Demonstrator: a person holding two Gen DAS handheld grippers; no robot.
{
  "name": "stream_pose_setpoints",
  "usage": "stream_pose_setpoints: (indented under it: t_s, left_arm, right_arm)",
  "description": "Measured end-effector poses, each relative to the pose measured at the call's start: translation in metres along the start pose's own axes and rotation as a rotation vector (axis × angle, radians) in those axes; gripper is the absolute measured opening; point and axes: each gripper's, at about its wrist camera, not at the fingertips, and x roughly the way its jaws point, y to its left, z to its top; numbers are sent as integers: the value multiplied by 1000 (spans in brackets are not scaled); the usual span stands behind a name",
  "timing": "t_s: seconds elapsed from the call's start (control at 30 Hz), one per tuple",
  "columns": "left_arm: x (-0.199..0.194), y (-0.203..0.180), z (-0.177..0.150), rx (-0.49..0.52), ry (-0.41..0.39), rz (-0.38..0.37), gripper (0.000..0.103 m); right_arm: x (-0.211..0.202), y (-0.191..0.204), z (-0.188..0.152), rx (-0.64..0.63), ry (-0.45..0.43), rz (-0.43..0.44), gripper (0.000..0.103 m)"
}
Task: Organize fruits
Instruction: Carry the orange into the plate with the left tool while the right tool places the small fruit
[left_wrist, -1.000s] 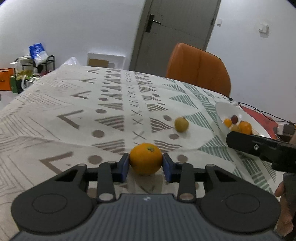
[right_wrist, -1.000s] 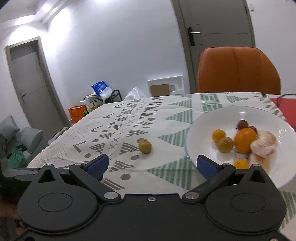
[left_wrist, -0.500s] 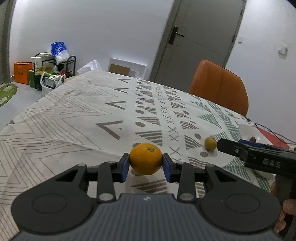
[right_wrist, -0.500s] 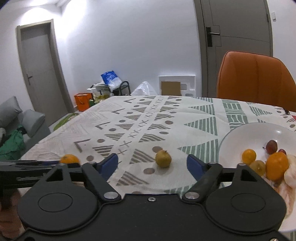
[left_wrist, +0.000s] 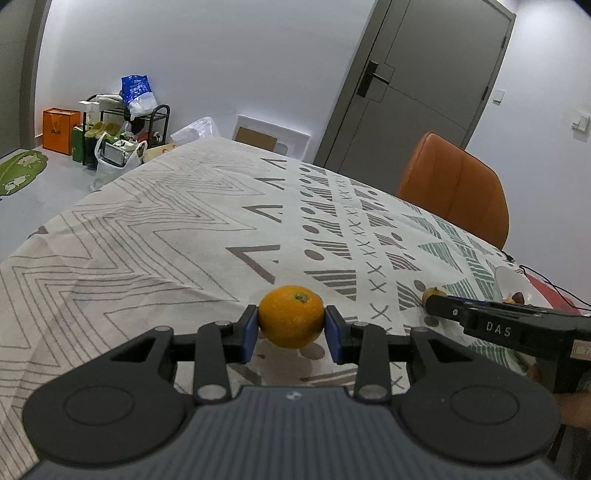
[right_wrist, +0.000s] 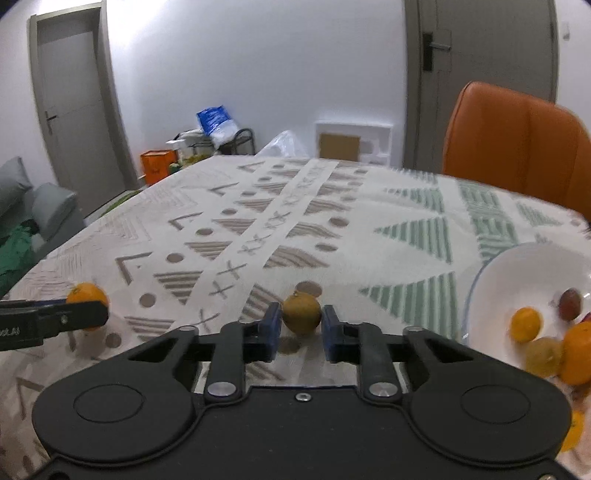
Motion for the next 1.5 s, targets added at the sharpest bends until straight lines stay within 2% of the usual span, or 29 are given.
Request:
stream_pose_setpoints:
  t_s: [0.3,0.57,1.03,1.5]
  left_arm:
    - [-4,-14,1,31,-4,-27,37]
    - [-5,-44,2,88,-6,-59,37]
    - [0,-103,-5,190,7,-128,37]
    - [6,-160,-13,286,20,-198,37]
  right_arm:
    - [-27,-4,-6,33,-49,4,21]
    - [-64,-23,-16,98,-99,4,21]
    - [-112,-73,-35,187,-179,-74,21]
    - [-144,-127,-62,285,-216,-178,21]
